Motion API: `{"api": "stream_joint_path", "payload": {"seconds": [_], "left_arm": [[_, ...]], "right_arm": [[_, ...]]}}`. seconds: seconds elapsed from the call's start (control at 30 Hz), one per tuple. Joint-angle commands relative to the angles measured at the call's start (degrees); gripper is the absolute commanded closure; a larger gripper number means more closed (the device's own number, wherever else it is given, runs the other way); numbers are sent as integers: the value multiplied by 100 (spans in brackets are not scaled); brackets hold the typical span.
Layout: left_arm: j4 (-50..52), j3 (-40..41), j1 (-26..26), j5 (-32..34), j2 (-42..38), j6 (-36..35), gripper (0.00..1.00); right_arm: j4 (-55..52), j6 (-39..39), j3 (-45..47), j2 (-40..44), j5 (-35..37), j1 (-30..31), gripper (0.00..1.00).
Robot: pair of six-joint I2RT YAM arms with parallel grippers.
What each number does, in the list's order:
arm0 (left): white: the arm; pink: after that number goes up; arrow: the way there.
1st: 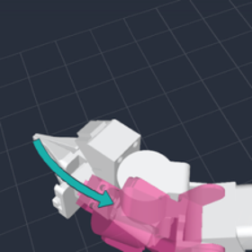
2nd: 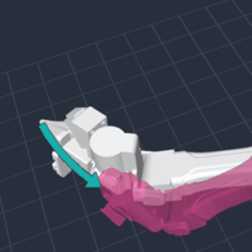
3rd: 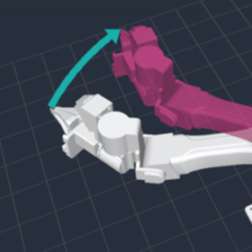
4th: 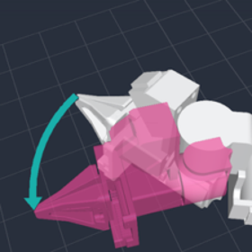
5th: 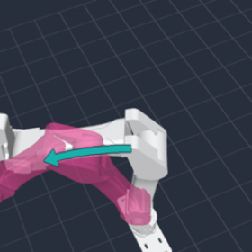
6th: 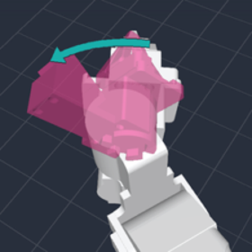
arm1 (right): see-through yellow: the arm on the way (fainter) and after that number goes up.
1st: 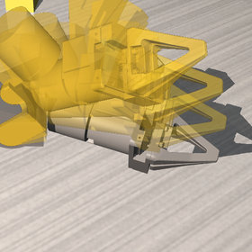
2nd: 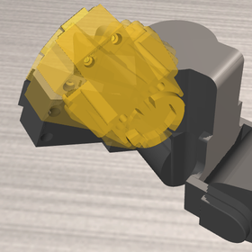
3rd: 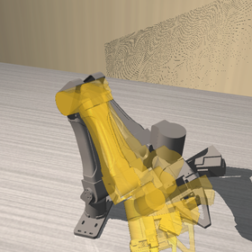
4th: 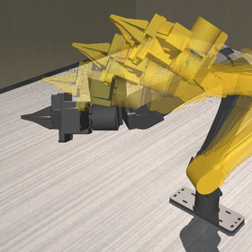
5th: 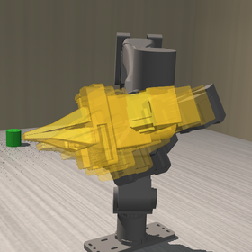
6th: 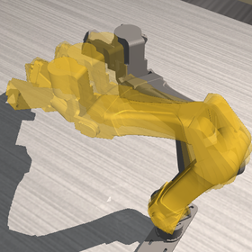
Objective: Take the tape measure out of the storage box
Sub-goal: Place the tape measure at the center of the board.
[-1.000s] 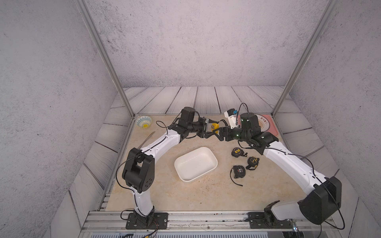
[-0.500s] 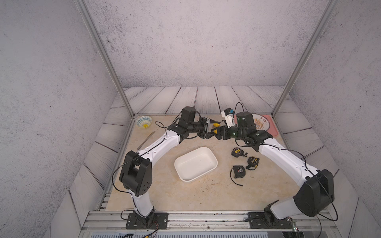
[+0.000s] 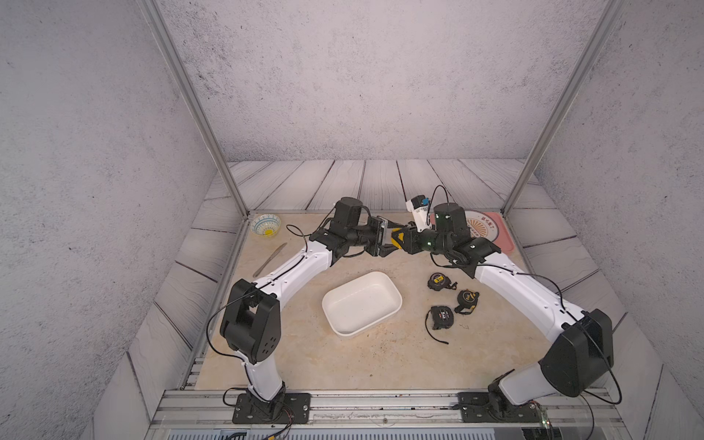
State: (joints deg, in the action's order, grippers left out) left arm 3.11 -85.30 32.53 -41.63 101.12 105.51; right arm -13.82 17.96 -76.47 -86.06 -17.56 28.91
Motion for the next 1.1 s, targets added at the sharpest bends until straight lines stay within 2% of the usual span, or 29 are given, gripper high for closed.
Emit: {"api": "stream_joint_path", "payload": {"seconds": [0.0, 0.07, 0.17, 0.33, 0.47, 0.57, 0.67, 0.8, 0.9, 1.07], "left_arm": [[-244, -48, -18, -239, -185, -9, 86], [-363, -87, -36, -275, -159, -7, 65], [-571, -125, -92, -319, -119, -13, 44], [-654, -163, -283, -420, -81, -187, 25], [-864, 84, -412, -504, -57, -317, 1], [-1068, 296, -462, -584, -24, -257, 2], [-700, 297, -617, -636, -29, -566, 1], [934, -167, -941, -493, -66, -1894, 2], [1721, -459, -1118, -344, -22, -2686, 2], [2583, -699, -1258, -57, -20, -3502, 1]], "right_arm": [[-31, -196, -62, -161, 33, 9, 87], [-90, -204, -87, -182, 61, 10, 100], [-188, -227, -121, -150, 184, 7, 100], [-586, -290, -152, 85, 730, 6, 100], [-1081, -337, -129, 524, 1009, -13, 100], [-1432, -318, -93, 825, 1204, -19, 100], [-2237, -410, -323, 842, 1918, -17, 100], [-3509, -281, -738, 477, 3198, -18, 100], [-4383, 92, -1070, -50, 4003, -15, 100], [-5232, 496, -1742, -1074, 4278, 5, 100]]}}
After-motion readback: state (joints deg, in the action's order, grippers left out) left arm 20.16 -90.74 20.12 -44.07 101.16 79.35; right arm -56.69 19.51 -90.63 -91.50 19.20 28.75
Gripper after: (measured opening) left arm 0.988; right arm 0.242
